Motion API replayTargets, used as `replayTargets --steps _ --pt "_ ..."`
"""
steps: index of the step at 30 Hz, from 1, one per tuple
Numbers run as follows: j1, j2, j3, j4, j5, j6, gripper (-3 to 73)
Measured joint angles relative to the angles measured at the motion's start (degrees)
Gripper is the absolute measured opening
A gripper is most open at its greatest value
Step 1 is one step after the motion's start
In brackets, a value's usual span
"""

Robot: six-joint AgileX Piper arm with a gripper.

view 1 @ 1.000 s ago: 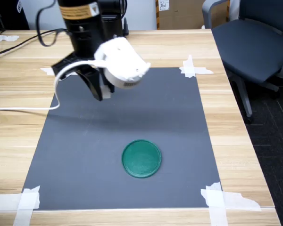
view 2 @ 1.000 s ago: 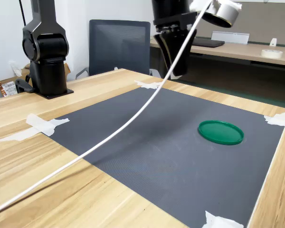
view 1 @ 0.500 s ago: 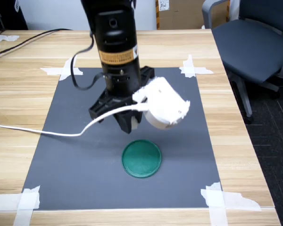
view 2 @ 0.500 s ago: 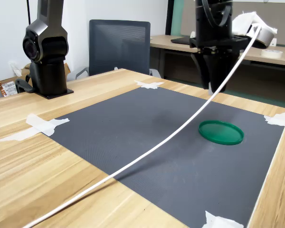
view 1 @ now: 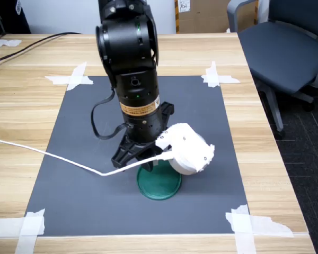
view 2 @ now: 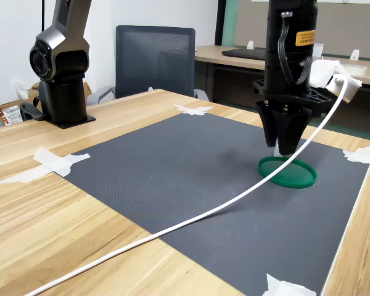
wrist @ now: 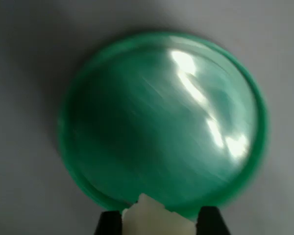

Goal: Grasp a white terminal and put it in the green lid.

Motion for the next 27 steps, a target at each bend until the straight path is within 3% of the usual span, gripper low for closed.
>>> replayTargets --steps 4,8,16,24,27 --pt "0.0 0.4 0.0 3.17 -0.36 -1.0 27.3" --pt "0.0 0.45 -0.01 3.68 -1.33 -1.37 31.3" --pt "0.0 0.45 -0.17 3.44 -1.45 -1.37 33.2" --pt "0.0 0.45 -0.17 0.64 -1.45 -0.8 33.5" --pt "0.0 0.45 -0.17 -0.03 -1.45 0.13 36.8"
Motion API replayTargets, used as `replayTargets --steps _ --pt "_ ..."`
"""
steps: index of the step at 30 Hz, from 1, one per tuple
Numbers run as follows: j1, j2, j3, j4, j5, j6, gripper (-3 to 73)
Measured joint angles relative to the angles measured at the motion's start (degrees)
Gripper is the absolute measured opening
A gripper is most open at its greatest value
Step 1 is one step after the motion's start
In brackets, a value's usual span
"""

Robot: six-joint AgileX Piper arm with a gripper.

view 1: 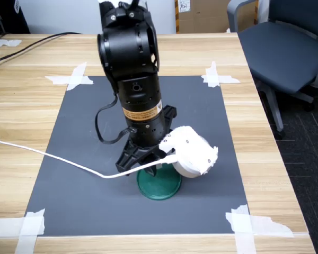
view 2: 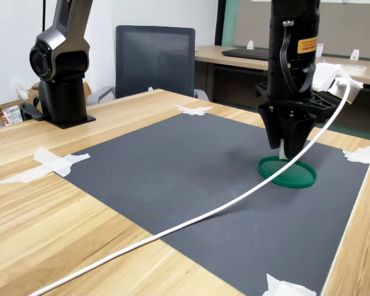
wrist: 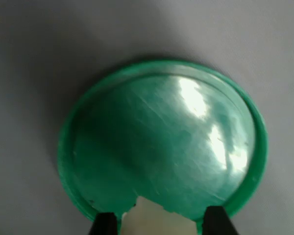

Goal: Grasp a white terminal and put it in the green lid.

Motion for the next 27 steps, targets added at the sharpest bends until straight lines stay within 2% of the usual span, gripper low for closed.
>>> replayTargets --steps 7,12,15,17,21,27 --pt "0.0 -0.57 0.0 -0.19 -1.42 1.48 48.5" --pt "0.0 -2.35 0.0 -0.19 -1.46 2.24 49.4" --pt "0.0 -4.77 0.0 0.2 -1.46 4.33 47.5" --pt "0.0 -7.01 0.0 0.64 -1.39 5.55 44.1" --pt "-0.06 -13.12 1.56 0.86 -2.9 7.3 30.4" --pt "-0.06 -24.53 11.54 1.02 -8.18 7.36 2.5"
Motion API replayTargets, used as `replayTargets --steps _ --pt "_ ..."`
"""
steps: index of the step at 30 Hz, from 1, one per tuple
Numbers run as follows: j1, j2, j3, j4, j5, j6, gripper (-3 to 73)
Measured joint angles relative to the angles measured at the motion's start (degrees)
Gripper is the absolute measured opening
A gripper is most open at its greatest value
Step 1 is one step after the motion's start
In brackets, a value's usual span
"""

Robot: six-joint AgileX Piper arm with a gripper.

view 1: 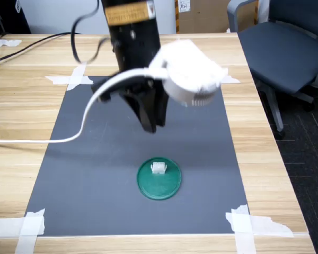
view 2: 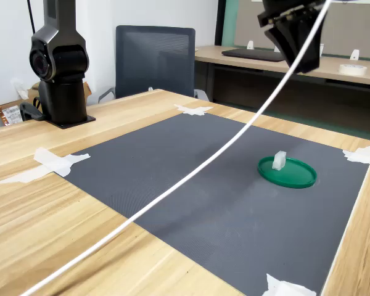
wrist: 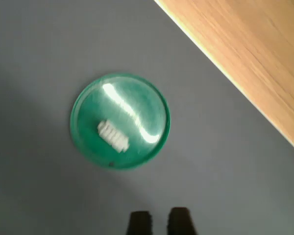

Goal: Grasp a white terminal and put it in the green lid.

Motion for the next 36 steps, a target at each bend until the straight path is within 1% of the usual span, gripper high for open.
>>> replayTargets --steps 3,7,11,13,18,21,26,32,36 --pt "0.0 -6.23 6.82 0.0 -2.57 -0.04 -1.6" --pt "0.0 -15.84 15.36 0.43 -7.65 0.34 -2.5" --pt "-0.31 -25.87 24.41 1.71 -14.95 3.14 -2.5" --pt "-1.86 -30.7 29.59 4.41 -19.79 6.0 -2.5" --pt "-9.79 -42.96 41.8 12.84 -31.32 11.65 -2.5" --pt "-12.92 -50.14 48.05 15.22 -34.53 12.44 -2.6" --pt "-13.73 -60.2 58.54 15.85 -35.88 12.69 -2.6" --pt "-13.73 -65.41 69.36 12.9 -36.0 12.19 -2.6" --pt "-13.78 -70.67 74.92 12.28 -35.86 12.09 -2.8"
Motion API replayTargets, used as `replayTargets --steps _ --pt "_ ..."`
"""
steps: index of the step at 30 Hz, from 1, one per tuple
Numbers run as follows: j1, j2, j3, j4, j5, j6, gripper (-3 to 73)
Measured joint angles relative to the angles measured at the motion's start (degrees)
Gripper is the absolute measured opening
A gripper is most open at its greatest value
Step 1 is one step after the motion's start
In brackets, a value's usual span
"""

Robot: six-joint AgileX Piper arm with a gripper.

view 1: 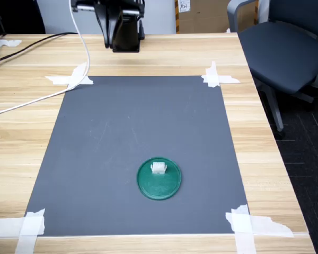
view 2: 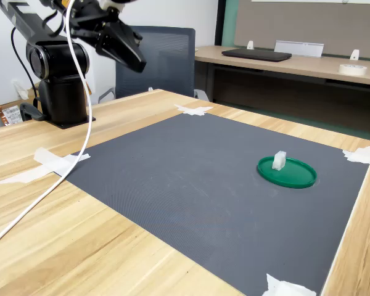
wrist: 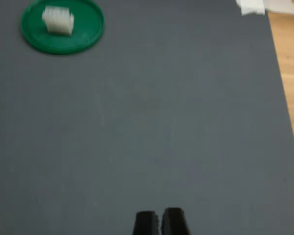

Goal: Grasp a white terminal and put it in the green lid.

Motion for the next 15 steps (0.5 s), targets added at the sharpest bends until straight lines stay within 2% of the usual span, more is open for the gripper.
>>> replayTargets --steps 9,15 --pt "-5.63 -13.41 7.52 -0.13 0.24 -0.43 -2.7" --pt "-6.23 -18.54 8.88 -0.2 0.71 -0.49 -2.7"
